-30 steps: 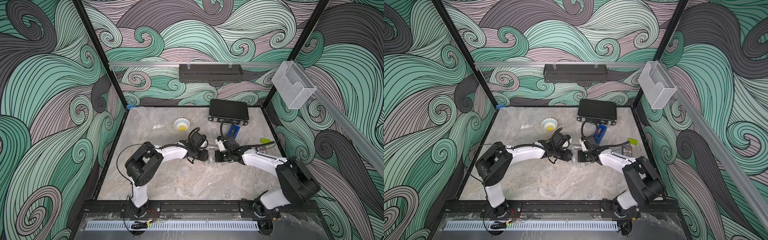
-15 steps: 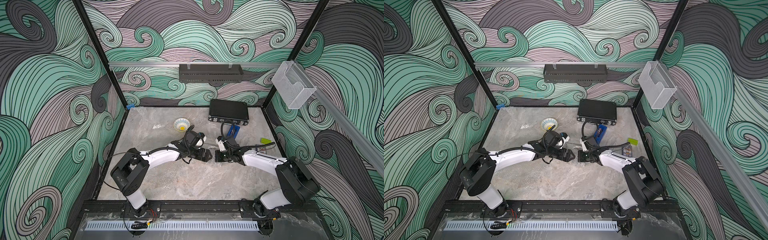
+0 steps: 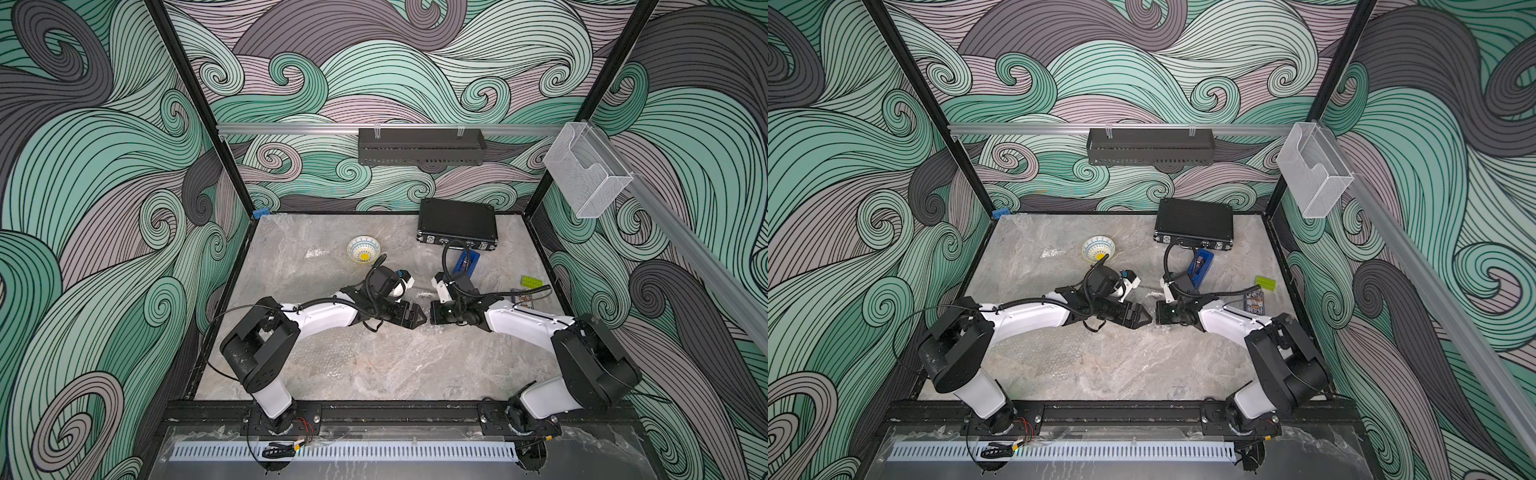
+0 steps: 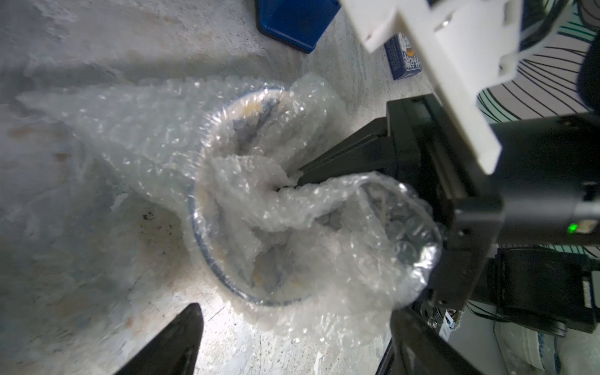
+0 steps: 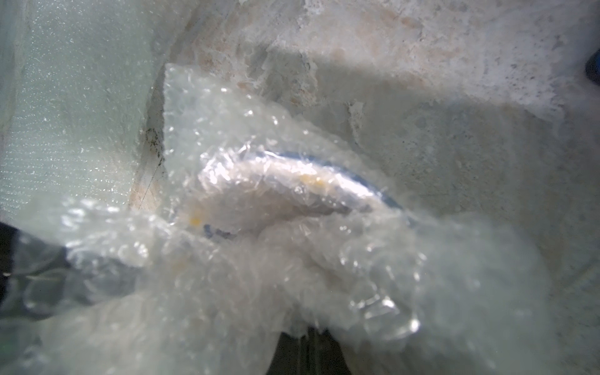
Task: Wrap bowls in bubble wrap
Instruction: Wrap the bowl in bubble wrap.
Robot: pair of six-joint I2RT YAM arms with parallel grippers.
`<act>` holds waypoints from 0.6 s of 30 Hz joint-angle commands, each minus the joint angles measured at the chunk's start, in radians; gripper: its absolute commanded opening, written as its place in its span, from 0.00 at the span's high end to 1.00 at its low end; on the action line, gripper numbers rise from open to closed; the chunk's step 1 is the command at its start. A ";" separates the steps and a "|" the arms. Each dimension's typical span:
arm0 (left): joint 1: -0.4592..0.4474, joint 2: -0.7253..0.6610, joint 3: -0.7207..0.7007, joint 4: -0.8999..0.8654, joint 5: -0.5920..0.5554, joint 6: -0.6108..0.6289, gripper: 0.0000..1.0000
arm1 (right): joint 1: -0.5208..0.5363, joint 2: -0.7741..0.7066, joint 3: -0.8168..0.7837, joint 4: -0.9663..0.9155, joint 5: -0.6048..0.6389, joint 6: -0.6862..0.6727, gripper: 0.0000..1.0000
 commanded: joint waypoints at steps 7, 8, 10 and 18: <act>0.003 0.038 0.033 -0.008 0.039 0.068 0.11 | -0.007 0.003 -0.029 -0.042 0.029 -0.007 1.00; 0.004 0.051 0.052 -0.025 0.024 0.068 0.12 | -0.008 0.002 -0.028 -0.043 0.032 -0.007 1.00; 0.009 0.070 0.082 -0.053 -0.020 0.065 0.15 | -0.008 0.000 -0.030 -0.044 0.031 -0.007 1.00; 0.048 0.163 0.152 -0.032 -0.018 0.023 0.18 | -0.008 -0.002 -0.030 -0.048 0.022 -0.009 1.00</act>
